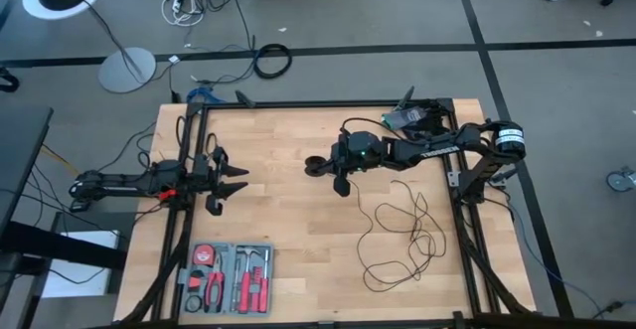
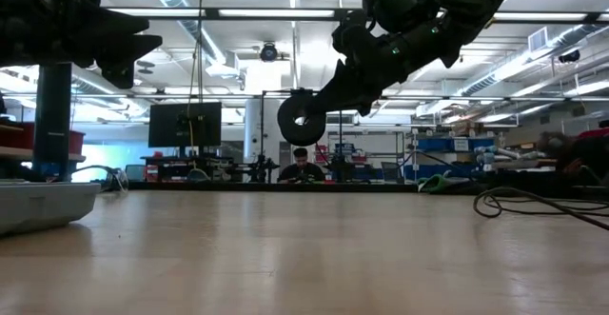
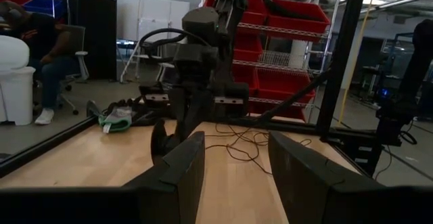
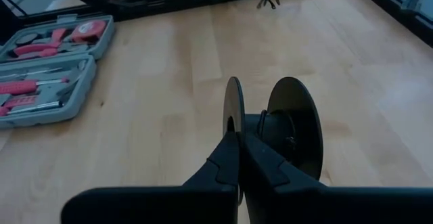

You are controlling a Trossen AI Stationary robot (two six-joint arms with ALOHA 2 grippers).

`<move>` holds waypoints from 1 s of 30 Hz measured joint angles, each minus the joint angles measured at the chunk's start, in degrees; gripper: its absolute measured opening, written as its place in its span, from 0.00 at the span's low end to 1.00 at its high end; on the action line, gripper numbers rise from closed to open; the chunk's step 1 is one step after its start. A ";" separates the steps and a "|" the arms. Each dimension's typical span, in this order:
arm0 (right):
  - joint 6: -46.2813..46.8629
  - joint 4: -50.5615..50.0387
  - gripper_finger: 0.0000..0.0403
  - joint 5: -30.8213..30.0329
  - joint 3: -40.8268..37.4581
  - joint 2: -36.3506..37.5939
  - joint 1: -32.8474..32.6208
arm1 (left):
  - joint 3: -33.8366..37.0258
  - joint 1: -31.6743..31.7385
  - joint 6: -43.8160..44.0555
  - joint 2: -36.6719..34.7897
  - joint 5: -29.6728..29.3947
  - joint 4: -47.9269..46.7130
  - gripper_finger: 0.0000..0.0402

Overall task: Coil cords
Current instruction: Coil the black wire on the spool

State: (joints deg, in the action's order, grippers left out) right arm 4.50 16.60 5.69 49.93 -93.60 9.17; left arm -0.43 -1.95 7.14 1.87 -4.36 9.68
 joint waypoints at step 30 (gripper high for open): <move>0.07 2.22 0.01 4.12 0.04 -0.03 2.17 | -30.94 5.83 4.86 33.77 -28.60 -28.40 0.52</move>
State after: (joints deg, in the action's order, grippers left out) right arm 4.57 18.82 9.81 49.98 -93.63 11.33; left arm -31.37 3.87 11.99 35.63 -32.96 -18.72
